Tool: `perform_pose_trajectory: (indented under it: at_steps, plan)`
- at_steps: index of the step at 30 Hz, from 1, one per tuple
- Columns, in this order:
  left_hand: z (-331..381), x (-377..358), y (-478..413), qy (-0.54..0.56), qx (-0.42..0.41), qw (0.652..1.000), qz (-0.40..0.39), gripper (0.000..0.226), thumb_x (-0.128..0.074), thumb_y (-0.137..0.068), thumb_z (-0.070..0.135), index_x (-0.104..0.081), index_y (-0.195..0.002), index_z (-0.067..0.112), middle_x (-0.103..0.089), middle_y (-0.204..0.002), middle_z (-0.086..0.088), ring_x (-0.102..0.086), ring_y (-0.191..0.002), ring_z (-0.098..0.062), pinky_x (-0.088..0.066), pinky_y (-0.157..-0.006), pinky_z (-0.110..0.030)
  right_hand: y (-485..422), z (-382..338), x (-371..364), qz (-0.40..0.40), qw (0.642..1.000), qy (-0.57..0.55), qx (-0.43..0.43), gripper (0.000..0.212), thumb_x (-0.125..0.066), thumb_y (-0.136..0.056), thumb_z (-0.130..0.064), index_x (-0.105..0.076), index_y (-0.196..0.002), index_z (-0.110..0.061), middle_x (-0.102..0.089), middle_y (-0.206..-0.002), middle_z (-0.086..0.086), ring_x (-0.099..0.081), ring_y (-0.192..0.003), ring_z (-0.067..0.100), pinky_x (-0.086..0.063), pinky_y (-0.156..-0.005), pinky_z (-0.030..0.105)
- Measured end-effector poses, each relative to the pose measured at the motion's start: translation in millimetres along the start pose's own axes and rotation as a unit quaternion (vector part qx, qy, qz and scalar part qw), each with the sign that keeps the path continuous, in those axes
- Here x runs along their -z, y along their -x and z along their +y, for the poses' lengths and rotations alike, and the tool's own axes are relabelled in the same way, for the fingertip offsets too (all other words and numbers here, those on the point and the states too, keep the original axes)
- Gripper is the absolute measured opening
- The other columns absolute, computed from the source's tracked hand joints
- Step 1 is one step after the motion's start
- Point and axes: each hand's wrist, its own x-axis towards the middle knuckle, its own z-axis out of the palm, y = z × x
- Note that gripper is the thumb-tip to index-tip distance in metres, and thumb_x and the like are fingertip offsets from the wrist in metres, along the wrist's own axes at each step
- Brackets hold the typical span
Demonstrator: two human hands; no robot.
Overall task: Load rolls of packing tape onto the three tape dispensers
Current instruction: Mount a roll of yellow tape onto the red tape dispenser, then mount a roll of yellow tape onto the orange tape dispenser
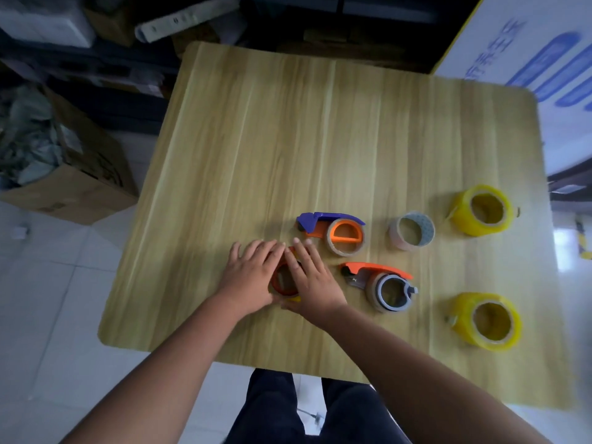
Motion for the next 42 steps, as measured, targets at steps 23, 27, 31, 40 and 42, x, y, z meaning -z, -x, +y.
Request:
perform_pose_trajectory:
  at_steps: [23, 27, 31, 40, 42]
  plan:
    - [-4, 15, -2, -0.081, 0.105, 0.986, -0.103, 0.133, -0.072, -0.050, 0.068, 0.001, -0.152, 0.025, -0.029, -0.151, -0.008, -0.031, -0.137, -0.028, -0.027, -0.109, -0.052, 106, 131, 52, -0.022, 0.965, -0.034, -0.258, 0.096, -0.065, -0.082, -0.057, -0.006, -0.154, -0.034, -0.018, -0.160, 0.004, -0.031, -0.141, 0.028, -0.041, -0.106, 0.042]
    - [2, 20, -5, -0.075, 0.155, 0.976, -0.136, 0.124, -0.066, -0.060, 0.068, 0.008, -0.150, 0.026, -0.003, -0.160, -0.008, -0.002, -0.148, -0.027, -0.014, -0.115, -0.055, 103, 129, 45, -0.018, 0.960, -0.065, -0.271, 0.098, -0.065, -0.081, -0.060, -0.003, -0.153, -0.038, -0.016, -0.159, 0.006, -0.036, -0.137, 0.030, -0.048, -0.096, 0.039]
    - [37, 35, -24, -0.056, 0.204, 0.972, -0.103, 0.101, -0.068, -0.067, 0.062, -0.020, -0.148, 0.023, -0.006, -0.160, -0.010, -0.004, -0.147, -0.028, -0.012, -0.113, -0.059, 103, 124, 41, -0.003, 0.955, -0.061, -0.290, 0.096, -0.061, -0.078, -0.068, -0.004, -0.151, -0.045, -0.024, -0.151, 0.008, -0.042, -0.129, 0.030, -0.053, -0.078, 0.036]
    - [136, 20, -62, 0.005, -0.131, 0.991, 0.015, 0.041, -0.066, -0.081, 0.040, -0.061, -0.119, 0.026, -0.066, -0.113, 0.008, -0.061, -0.103, -0.016, -0.049, -0.085, -0.034, 104, 123, 31, 0.074, 0.955, -0.095, -0.272, 0.104, -0.068, -0.083, -0.052, 0.000, -0.156, -0.023, -0.011, -0.164, 0.004, -0.028, -0.144, 0.023, -0.040, -0.107, 0.033]
    - [147, 17, -69, 0.002, -0.125, 0.991, -0.041, 0.049, -0.063, -0.084, 0.044, -0.052, -0.129, 0.027, -0.061, -0.119, 0.008, -0.057, -0.109, -0.017, -0.047, -0.090, -0.034, 105, 122, 25, 0.117, 0.948, -0.094, -0.281, 0.106, -0.064, -0.082, -0.061, -0.003, -0.156, -0.015, -0.013, -0.164, 0.005, -0.026, -0.146, 0.021, -0.035, -0.111, 0.032]
